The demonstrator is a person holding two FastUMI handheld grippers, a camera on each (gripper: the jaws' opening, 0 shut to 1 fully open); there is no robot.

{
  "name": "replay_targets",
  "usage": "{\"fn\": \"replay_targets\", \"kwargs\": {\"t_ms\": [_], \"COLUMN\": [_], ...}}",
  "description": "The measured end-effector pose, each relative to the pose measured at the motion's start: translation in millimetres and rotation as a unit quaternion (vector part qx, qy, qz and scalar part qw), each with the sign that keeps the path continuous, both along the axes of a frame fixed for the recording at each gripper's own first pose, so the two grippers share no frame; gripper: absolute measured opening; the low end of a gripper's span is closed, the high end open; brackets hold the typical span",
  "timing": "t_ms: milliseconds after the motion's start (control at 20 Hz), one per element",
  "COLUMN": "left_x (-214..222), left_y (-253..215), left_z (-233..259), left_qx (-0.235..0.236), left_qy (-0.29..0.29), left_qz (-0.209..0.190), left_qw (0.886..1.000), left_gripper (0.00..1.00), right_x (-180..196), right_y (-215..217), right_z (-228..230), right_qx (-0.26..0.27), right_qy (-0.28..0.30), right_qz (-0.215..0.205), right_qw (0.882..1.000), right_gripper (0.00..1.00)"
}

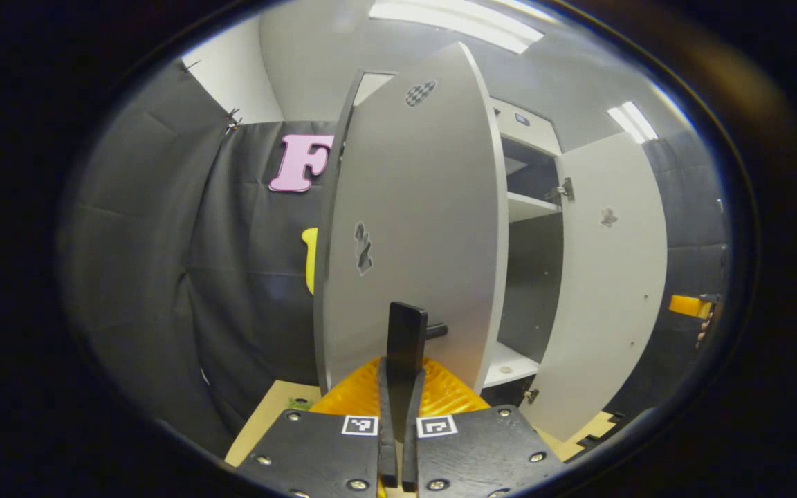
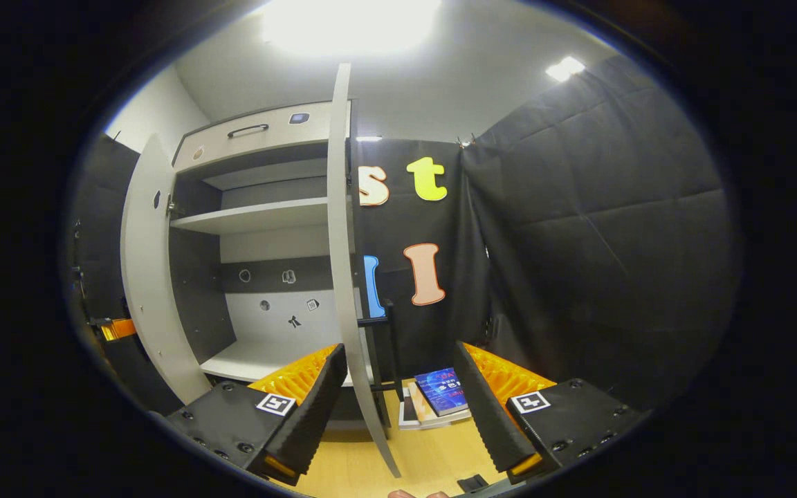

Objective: Open the right door of the double-door shoe cabinet with the right hand, and open the left door with the left hand.

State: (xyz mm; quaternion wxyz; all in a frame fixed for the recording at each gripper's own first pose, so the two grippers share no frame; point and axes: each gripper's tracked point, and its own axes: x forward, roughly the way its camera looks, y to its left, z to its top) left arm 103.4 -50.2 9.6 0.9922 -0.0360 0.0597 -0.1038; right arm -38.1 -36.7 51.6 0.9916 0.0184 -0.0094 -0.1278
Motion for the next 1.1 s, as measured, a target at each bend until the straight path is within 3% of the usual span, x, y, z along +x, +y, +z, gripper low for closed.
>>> {"fn": "replay_targets", "kwargs": {"t_ms": [50, 400, 600, 650, 750, 850, 1100], "left_x": [0, -4, -2, 0, 3, 1, 4], "left_y": [3, 39, 76, 88, 120, 115, 112], "left_z": [0, 2, 2, 2, 5, 13, -4], "left_qx": [0.001, 0.025, 0.044, 0.045, 0.038, -0.014, 0.030], "left_qy": [0.000, -0.002, -0.005, -0.005, -0.008, -0.015, -0.015], "left_qz": [-0.002, 0.000, 0.018, 0.027, 0.044, 0.008, 0.014], "left_qw": [1.000, 1.000, 0.999, 0.999, 0.998, 1.000, 0.999], "left_gripper": [0.05, 0.05, 0.04, 0.03, 0.03, 0.01, 0.01], "right_x": [-1, -7, -3, -1, -1, 0, 3], "right_y": [0, 11, 15, 18, 23, 29, 49], "right_z": [0, 6, 3, 1, 3, 8, 11], "right_qx": [0.006, 0.053, 0.041, 0.042, 0.043, 0.034, 0.001], "right_qy": [-0.001, -0.009, -0.002, 0.004, 0.009, 0.009, 0.021], "right_qz": [-0.003, -0.004, -0.009, -0.009, -0.007, -0.005, 0.006], "right_qw": [1.000, 0.999, 0.999, 0.999, 0.999, 0.999, 1.000], "right_gripper": [0.97, 0.97, 0.97, 0.92, 0.97, 0.97, 0.97]}}
